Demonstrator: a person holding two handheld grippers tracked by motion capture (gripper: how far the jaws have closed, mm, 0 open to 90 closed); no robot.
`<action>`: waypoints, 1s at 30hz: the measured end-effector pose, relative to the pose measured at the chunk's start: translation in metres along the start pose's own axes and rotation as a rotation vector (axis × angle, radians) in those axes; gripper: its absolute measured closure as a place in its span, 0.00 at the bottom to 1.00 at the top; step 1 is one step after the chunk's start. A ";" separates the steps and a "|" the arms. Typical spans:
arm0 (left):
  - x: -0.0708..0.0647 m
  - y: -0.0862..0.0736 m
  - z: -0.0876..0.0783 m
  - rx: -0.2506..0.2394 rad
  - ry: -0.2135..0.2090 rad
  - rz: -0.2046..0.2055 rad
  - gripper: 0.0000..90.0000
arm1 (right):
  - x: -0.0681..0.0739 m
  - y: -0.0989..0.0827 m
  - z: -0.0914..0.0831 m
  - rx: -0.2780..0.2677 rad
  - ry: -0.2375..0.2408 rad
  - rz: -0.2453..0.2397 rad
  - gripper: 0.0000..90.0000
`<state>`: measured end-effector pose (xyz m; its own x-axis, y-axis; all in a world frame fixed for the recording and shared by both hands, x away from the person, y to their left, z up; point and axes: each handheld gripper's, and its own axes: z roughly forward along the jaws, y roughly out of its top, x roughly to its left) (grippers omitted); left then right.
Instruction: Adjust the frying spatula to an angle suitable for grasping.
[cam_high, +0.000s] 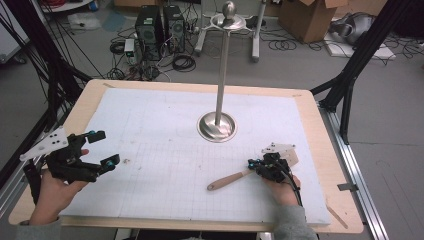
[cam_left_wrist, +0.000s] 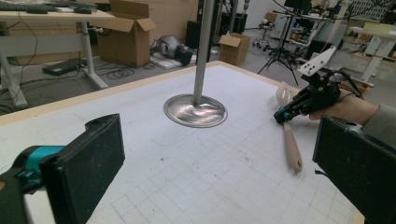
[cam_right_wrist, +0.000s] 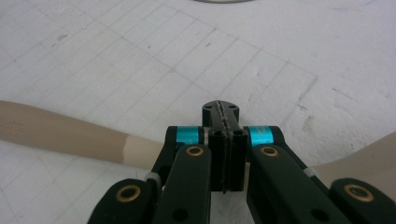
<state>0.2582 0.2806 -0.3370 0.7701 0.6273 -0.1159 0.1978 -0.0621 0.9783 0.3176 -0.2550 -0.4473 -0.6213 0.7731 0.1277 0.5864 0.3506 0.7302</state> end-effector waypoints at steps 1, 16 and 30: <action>0.000 0.000 0.001 -0.003 -0.002 -0.001 0.03 | -0.001 -0.002 -0.002 0.000 -0.002 0.005 1.00; 0.000 0.003 0.016 0.004 -0.040 0.004 0.03 | -0.008 -0.014 -0.016 -0.013 -0.015 0.043 1.00; 0.000 0.003 0.027 0.020 -0.052 0.009 0.03 | 0.000 -0.014 -0.038 -0.114 -0.017 -0.044 1.00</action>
<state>0.2752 0.2599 -0.3382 0.8025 0.5852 -0.1168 0.2024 -0.0829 0.9758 0.2899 -0.2802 -0.4317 -0.6354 0.7677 0.0829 0.4955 0.3230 0.8063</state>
